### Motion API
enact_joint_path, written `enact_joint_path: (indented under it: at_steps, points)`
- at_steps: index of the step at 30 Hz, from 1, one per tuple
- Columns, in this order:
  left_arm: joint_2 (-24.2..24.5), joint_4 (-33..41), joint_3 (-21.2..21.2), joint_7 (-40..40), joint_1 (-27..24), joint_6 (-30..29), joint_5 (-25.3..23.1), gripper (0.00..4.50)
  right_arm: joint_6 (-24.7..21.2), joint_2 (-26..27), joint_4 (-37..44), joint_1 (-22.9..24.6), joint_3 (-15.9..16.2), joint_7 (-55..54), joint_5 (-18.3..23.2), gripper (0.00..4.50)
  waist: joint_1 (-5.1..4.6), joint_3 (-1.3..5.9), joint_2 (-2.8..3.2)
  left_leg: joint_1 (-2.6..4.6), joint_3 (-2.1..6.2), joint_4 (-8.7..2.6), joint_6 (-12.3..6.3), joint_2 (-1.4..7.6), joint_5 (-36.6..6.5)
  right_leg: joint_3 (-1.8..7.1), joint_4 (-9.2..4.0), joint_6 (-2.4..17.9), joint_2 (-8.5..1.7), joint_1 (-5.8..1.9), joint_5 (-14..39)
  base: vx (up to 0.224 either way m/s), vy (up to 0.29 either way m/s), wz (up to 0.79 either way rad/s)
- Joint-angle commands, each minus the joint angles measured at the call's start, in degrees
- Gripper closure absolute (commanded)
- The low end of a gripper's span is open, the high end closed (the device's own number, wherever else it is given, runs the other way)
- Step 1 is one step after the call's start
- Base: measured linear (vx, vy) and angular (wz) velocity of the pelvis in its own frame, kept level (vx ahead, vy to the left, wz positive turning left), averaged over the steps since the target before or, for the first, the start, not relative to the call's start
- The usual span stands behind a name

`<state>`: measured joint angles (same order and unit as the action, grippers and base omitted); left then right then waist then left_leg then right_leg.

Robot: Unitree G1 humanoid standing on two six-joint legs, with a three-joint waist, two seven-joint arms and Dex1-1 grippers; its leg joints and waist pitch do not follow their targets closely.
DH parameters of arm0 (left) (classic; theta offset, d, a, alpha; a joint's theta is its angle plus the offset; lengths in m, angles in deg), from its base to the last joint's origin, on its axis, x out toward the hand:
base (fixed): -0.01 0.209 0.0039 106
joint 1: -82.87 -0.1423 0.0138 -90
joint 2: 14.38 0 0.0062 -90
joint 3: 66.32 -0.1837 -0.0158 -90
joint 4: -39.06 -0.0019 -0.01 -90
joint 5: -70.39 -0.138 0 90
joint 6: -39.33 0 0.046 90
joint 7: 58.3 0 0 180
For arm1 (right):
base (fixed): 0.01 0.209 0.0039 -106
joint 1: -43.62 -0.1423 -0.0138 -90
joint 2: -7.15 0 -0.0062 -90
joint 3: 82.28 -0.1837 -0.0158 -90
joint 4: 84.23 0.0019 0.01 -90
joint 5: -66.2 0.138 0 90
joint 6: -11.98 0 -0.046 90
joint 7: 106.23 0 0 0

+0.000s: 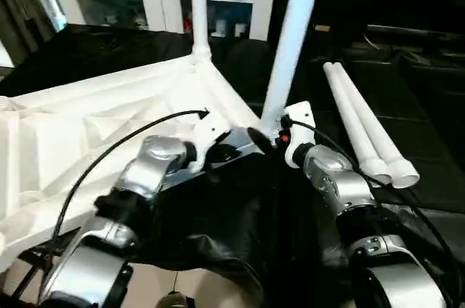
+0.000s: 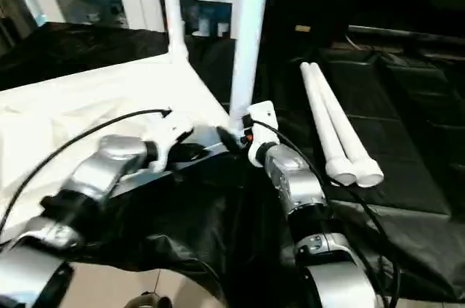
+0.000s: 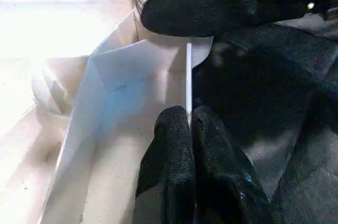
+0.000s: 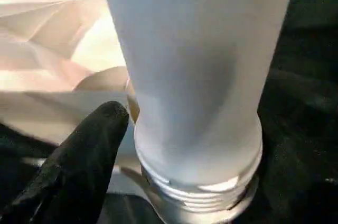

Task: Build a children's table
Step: Rotate leg to tighten

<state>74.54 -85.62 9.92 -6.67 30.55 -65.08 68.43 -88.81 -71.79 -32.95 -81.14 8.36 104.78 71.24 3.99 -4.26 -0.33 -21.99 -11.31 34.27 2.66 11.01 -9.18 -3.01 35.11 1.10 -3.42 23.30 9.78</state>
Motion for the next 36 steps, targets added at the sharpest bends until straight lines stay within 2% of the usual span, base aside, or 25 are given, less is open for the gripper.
enact_joint_path:
  at_steps: [1,4,6,10,11,16,19,23,29,34,35,36]
  points:
    - [-1.18,3.64,-1.07,3.93,-0.06,3.37,2.8,4.5,-1.27,0.57,1.13,1.05,3.67,5.31,1.01,0.62,0.23,4.78,-0.37,1.34,1.24,-3.87,-1.29,2.29,-11.97,2.65,-4.22,11.35,-4.89,-2.84,13.08,0.0,0.0,0.0]
    - [1.08,5.21,-1.55,7.74,-1.6,4.37,3.29,4.5,-2.27,-3.45,5.53,3.0,5.23,13.06,1.75,0.62,0.35,4.71,-0.6,1.27,1.25,-3.9,-1.62,2.36,-11.6,2.62,-4.14,11.35,-4.88,-2.95,12.91,0.0,0.0,0.0]
    - [2.25,5.82,-1.63,9.53,-2.29,5.29,3.6,4.5,-1.58,-5.73,7.6,4.09,5.81,16.25,1.75,0.62,0.49,4.63,-0.52,1.34,1.14,-3.86,-1.87,2.39,-11.98,2.7,-4.27,11.09,-4.85,-2.73,13.6,0.0,0.0,0.0]
    - [3.77,7.08,-2.15,12.16,-3.23,5.26,3.81,4.5,-2.46,-7.74,9.81,5.03,6.07,20.09,2.71,0.62,0.95,4.52,-0.54,1.49,1.16,-3.91,-1.26,2.5,-13.03,2.73,-4.47,10.61,-4.95,-2.5,16.66,0.0,0.0,0.0]
    - [4.17,7.47,-2.19,12.76,-3.5,5.01,3.93,4.5,-2.63,-8.28,10.36,5.2,6.17,20.94,2.91,0.62,1.1,4.59,-0.38,1.58,1.2,-3.92,-1.12,2.51,-12.98,2.7,-4.42,10.48,-4.87,-2.47,16.53,0.0,0.0,0.0]
    - [6.37,10.62,-2.63,17.66,-5.34,3.09,5.17,4.5,-4.79,-10.62,13.75,6.34,7.17,26.07,4.41,0.62,1.17,4.62,-0.43,1.45,1.12,-3.9,-1.5,2.54,-12.51,2.64,-4.19,11.24,-4.79,-2.46,14.81,0.0,0.0,0.0]
    - [7.98,12.47,-3.61,20.68,-6.53,1.93,5.59,4.5,-5.27,-11.6,14.75,6.82,8.51,28.19,4.37,0.97,1.29,4.57,-0.4,1.53,1.23,-4.01,-0.92,2.58,-13.31,2.62,-4.25,10.87,-4.81,-2.37,16.56,0.0,0.0,0.0]
    - [8.32,13.14,-3.67,21.09,-6.89,1.4,5.73,4.5,-5.81,-11.75,15.29,7.07,8.66,28.7,4.38,1.21,1.23,4.49,-0.45,1.59,1.24,-4.04,-0.53,2.53,-13.94,2.65,-4.41,10.67,-4.83,-2.25,17.53,0.0,0.0,0.0]
    - [8.19,12.71,-3.24,19.66,-6.86,1.48,5.1,4.5,-6.68,-11.75,15.64,7.42,9.34,28.88,4.46,1.63,1.26,4.55,-0.59,1.53,1.25,-4.01,-0.48,2.48,-13.52,2.69,-4.44,10.38,-4.91,-2.33,17.5,0.0,0.0,0.0]
    - [4.21,8.38,-0.83,10.66,-4.0,1.06,4.11,4.5,-5.36,-7.55,11.56,7.24,7.39,17.69,1.87,1.73,1.03,4.42,-0.61,1.75,1.23,-3.98,0.33,2.28,-14.44,2.7,-4.78,9.88,-4.87,-2.02,19.61,0.0,0.0,0.0]
    - [3.25,7.25,-0.41,8.15,-3.16,0.47,3.58,4.5,-5.7,-6.36,10.08,6.75,6.51,14.49,1.49,1.73,0.92,4.48,-0.63,1.61,1.44,-4.11,0.7,2.35,-14.49,2.63,-4.69,9.74,-4.99,-2.25,20.04,0.0,0.0,0.0]
    - [1.96,5.55,0.15,4.94,-1.92,-0.55,2.95,4.5,-6.03,-4.89,8.47,6.2,5.53,10.92,1.25,1.75,0.65,4.41,-0.76,1.55,1.33,-4.15,0.86,2.32,-14.39,2.68,-4.73,9.68,-4.83,-2.11,20.01,0.0,0.0,0.0]
